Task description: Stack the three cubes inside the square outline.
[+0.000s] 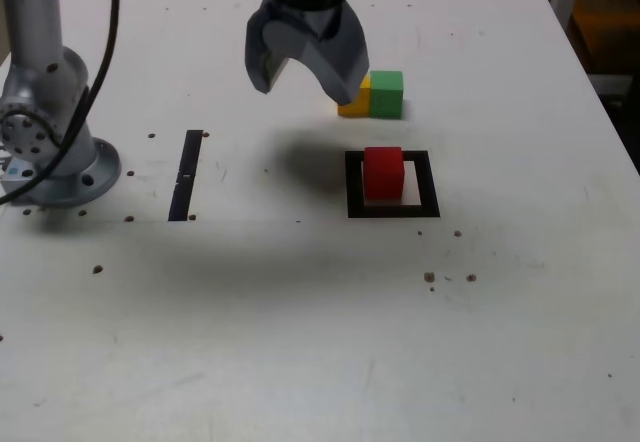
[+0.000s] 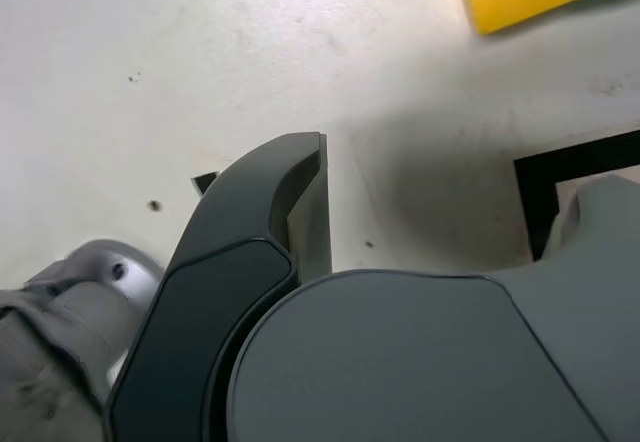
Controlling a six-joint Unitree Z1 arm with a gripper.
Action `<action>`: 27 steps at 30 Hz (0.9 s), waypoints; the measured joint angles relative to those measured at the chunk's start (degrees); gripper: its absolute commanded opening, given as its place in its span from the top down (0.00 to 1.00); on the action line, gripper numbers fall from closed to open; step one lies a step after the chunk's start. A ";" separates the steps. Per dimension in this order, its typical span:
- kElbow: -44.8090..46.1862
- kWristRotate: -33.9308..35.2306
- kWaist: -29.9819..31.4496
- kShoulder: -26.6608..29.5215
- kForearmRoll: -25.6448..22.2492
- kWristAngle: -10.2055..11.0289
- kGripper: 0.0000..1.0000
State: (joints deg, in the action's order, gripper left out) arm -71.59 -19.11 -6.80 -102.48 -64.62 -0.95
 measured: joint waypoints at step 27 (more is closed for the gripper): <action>5.14 -22.34 -4.55 2.13 5.33 4.03 0.04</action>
State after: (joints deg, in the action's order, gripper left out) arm -66.45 -41.46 -11.35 -100.35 -59.29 3.08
